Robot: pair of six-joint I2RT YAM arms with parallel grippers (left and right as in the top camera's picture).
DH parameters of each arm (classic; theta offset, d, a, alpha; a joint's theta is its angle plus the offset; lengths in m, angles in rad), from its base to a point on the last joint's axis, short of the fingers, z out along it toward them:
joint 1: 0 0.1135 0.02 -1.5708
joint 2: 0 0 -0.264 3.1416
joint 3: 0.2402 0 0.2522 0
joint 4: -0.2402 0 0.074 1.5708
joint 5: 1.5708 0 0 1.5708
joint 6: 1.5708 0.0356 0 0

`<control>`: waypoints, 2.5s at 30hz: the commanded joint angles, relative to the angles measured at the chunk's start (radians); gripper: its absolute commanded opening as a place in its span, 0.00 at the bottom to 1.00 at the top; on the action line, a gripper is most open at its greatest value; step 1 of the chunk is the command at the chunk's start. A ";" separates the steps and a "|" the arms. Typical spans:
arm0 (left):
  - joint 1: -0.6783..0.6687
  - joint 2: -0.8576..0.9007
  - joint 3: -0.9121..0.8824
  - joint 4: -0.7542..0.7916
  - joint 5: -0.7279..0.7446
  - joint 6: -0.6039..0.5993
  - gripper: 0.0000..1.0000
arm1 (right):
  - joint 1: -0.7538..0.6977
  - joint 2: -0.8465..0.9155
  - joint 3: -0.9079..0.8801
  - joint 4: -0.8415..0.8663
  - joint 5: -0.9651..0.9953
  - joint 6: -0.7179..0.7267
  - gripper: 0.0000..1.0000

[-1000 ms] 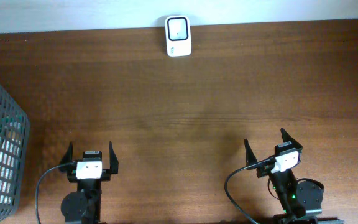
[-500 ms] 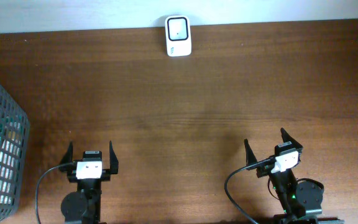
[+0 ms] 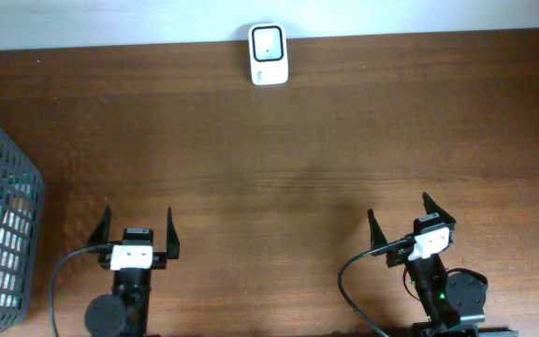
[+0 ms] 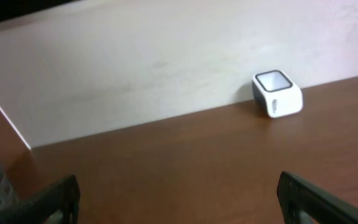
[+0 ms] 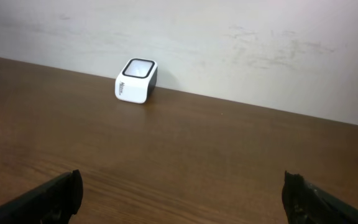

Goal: Scan the item barcode

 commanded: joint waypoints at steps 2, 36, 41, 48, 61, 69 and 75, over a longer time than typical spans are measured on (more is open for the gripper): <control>0.000 0.258 0.359 -0.113 0.029 -0.017 0.99 | -0.006 -0.007 -0.005 -0.005 -0.003 -0.003 0.98; 0.704 1.397 1.723 -0.937 -0.053 -0.327 0.93 | -0.006 -0.007 -0.005 -0.005 -0.003 -0.003 0.98; 0.827 1.461 1.572 -0.859 0.005 -0.243 0.95 | -0.006 -0.007 -0.005 -0.005 -0.003 -0.003 0.98; 0.886 1.656 1.498 -0.845 0.040 -0.086 0.88 | -0.006 -0.007 -0.005 -0.005 -0.003 -0.003 0.98; 0.922 1.895 1.340 -0.692 0.037 0.131 0.77 | -0.006 -0.007 -0.005 -0.005 -0.003 -0.003 0.98; 0.922 1.944 1.340 -0.672 0.048 0.204 0.48 | -0.006 -0.007 -0.005 -0.005 -0.003 -0.003 0.98; 0.921 1.918 1.403 -0.696 0.048 0.152 0.05 | -0.006 -0.007 -0.005 -0.005 -0.003 -0.003 0.98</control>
